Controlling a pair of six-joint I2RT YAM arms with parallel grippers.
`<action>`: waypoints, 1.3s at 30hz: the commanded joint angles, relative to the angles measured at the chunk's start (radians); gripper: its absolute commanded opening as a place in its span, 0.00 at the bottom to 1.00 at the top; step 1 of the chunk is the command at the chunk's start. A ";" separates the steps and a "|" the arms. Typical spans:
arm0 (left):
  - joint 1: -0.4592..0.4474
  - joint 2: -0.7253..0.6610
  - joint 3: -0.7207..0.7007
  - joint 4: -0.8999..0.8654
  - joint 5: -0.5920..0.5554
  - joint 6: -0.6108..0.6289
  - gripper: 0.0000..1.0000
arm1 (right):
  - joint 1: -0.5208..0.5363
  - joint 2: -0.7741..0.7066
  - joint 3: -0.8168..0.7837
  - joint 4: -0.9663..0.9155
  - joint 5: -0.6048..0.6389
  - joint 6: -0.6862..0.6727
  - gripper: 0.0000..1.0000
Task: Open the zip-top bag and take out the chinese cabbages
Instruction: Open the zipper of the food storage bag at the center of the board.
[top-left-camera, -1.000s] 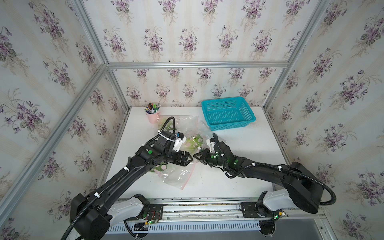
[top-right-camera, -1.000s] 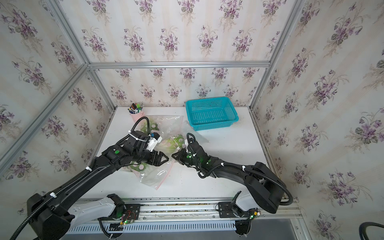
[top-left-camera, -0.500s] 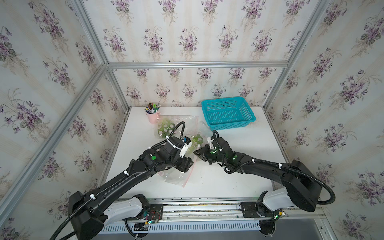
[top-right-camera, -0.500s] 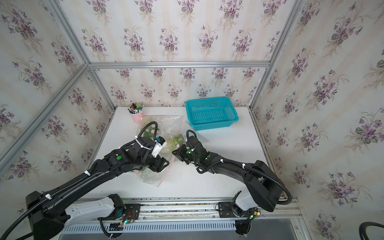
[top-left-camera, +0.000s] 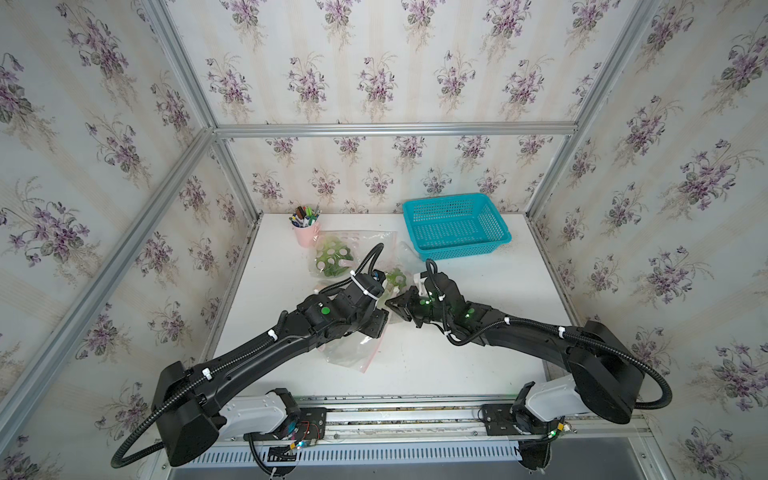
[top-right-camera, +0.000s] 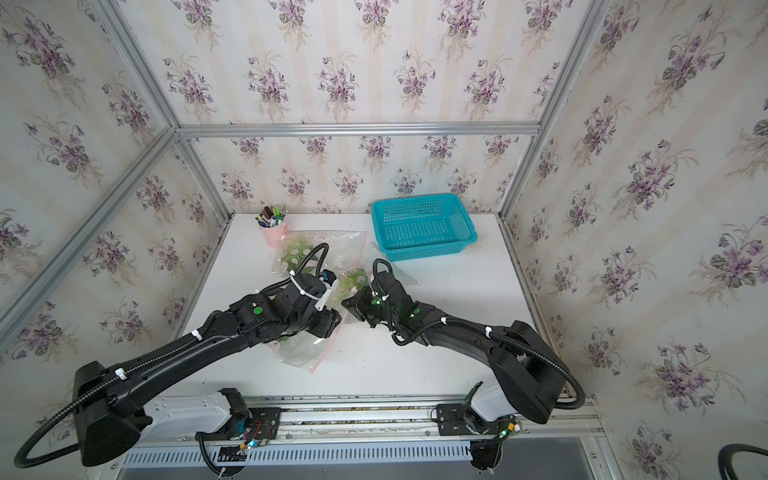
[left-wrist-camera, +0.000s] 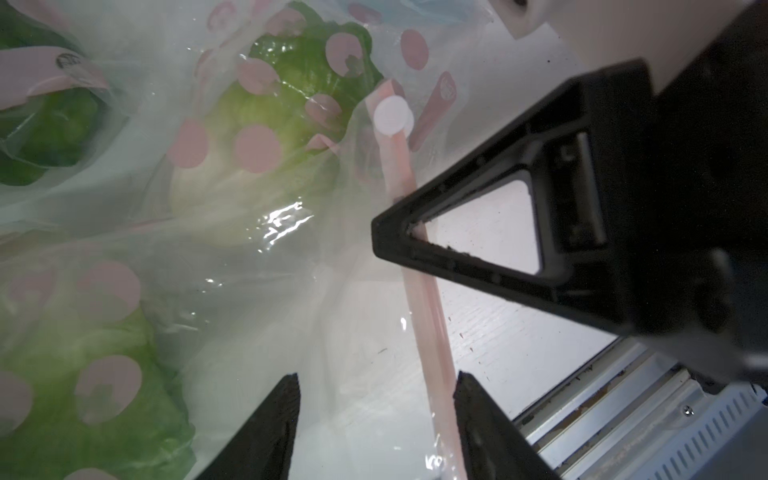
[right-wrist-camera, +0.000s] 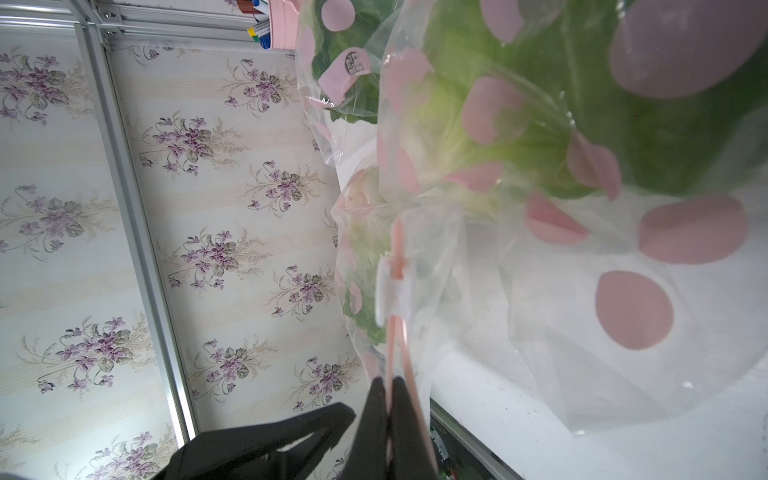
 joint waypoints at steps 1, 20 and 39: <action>0.001 0.018 0.006 0.015 -0.052 -0.055 0.62 | 0.000 -0.003 -0.001 0.043 -0.013 0.029 0.00; -0.004 0.029 -0.028 0.083 0.030 -0.048 0.64 | 0.000 0.000 -0.003 0.059 -0.016 0.040 0.00; -0.004 0.056 -0.017 0.076 -0.026 -0.076 0.62 | 0.000 -0.020 -0.026 0.045 -0.034 0.019 0.00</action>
